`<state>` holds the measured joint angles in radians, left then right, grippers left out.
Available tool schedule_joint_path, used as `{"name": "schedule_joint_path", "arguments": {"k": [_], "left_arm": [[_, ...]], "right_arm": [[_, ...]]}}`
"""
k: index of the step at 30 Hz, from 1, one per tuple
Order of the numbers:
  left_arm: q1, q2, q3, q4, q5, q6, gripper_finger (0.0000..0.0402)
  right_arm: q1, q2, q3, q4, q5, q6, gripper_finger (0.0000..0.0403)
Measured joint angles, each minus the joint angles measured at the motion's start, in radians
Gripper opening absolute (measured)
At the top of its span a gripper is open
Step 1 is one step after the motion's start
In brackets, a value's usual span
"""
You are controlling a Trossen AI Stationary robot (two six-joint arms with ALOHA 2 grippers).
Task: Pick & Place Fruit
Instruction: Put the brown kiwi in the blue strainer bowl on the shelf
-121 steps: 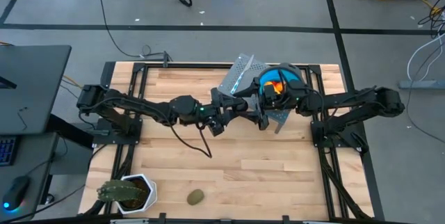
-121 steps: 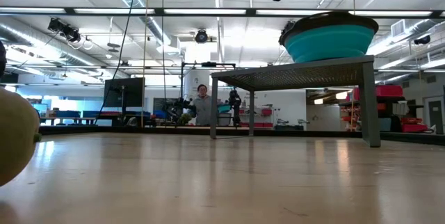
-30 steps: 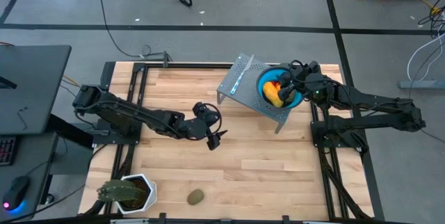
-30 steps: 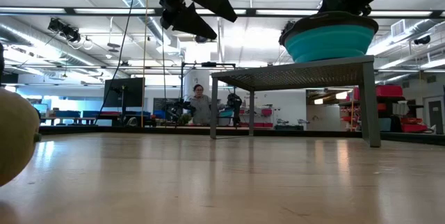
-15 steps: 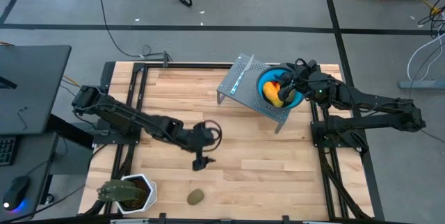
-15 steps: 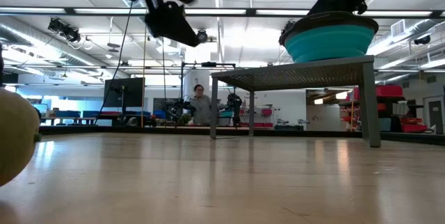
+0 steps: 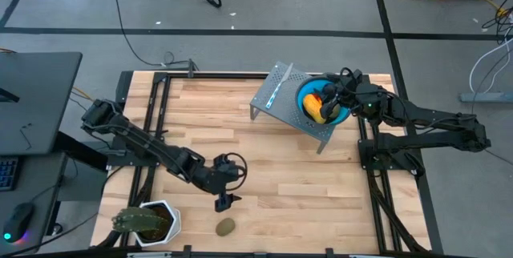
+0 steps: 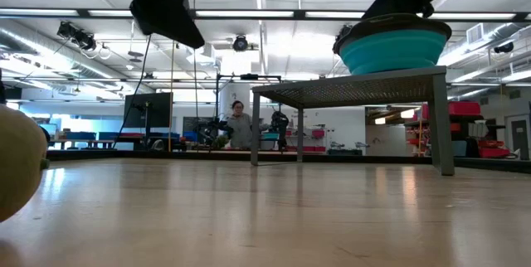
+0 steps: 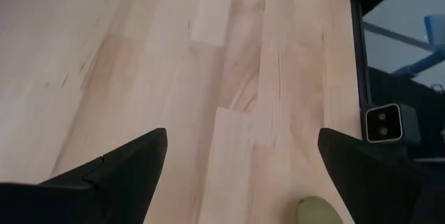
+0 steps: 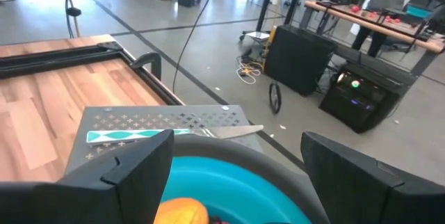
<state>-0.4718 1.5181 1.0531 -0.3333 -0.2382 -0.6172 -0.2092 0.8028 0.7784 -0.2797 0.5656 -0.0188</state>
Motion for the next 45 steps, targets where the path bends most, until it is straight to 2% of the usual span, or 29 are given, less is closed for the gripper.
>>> {"name": "schedule_joint_path", "arguments": {"k": [6,16,23,30,39,45], "left_arm": [[-0.003,0.0,0.0,-0.02,-0.002,-0.053,0.0384],[-0.006,0.008,0.015,-0.048,0.07,-0.111,0.0384],[-0.011,0.139,0.233,-0.254,0.095,-0.054,0.0384],[-0.013,0.264,0.378,-0.466,0.221,-0.193,0.0384],[-0.046,0.365,0.385,-0.456,0.369,-0.349,0.0384],[-0.11,0.4,0.384,-0.363,0.382,-0.409,0.0384]], "right_arm": [[0.0,0.0,0.0,0.0,-0.002,0.008,0.0325],[0.0,0.0,0.0,0.0,-0.003,0.008,0.0325],[0.0,0.0,0.0,0.002,-0.054,0.016,0.0325],[0.001,0.0,0.0,0.0,-0.099,0.022,0.0325],[0.001,0.0,0.0,0.023,-0.099,0.001,0.0325],[0.001,0.0,0.0,0.096,-0.107,-0.047,0.0325]]}}
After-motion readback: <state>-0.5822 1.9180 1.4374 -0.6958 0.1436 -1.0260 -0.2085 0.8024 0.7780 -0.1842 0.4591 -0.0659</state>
